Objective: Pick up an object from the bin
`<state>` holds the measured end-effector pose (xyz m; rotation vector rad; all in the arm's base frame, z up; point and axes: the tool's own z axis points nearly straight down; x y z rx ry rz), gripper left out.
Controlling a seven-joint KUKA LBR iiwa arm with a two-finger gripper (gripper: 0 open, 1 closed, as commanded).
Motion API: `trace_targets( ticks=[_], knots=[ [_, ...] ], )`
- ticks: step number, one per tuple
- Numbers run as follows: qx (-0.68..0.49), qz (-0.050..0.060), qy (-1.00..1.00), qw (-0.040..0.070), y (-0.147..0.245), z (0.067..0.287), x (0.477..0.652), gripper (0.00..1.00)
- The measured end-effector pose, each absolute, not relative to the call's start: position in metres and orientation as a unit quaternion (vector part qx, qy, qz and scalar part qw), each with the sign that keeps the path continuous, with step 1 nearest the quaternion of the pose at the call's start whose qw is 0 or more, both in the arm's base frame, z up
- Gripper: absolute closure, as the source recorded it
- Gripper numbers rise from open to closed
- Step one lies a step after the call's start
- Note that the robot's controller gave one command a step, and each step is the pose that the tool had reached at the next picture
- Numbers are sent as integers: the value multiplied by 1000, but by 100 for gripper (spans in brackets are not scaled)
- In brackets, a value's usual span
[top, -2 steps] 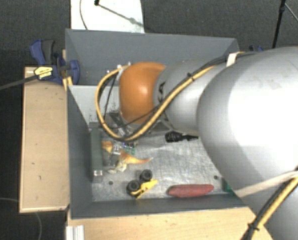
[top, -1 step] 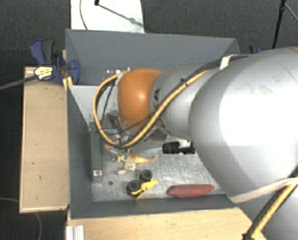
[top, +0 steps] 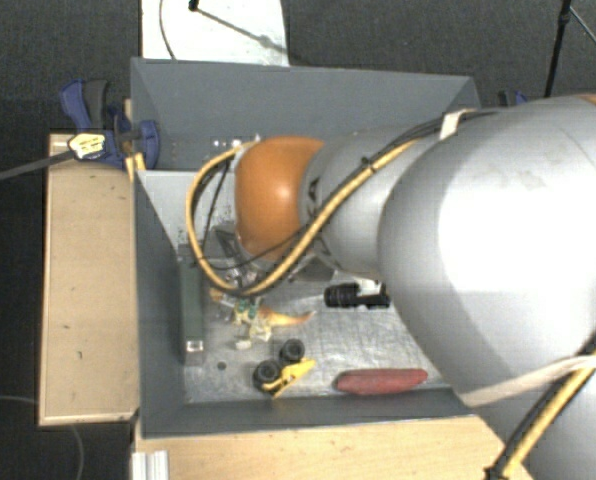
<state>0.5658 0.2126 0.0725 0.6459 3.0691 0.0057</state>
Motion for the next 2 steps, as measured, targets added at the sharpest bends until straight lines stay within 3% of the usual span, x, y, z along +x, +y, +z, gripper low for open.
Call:
trace_targets(
  ticks=[2],
  knots=[
    [206,1,979,0,212,79,565,100]
  ],
)
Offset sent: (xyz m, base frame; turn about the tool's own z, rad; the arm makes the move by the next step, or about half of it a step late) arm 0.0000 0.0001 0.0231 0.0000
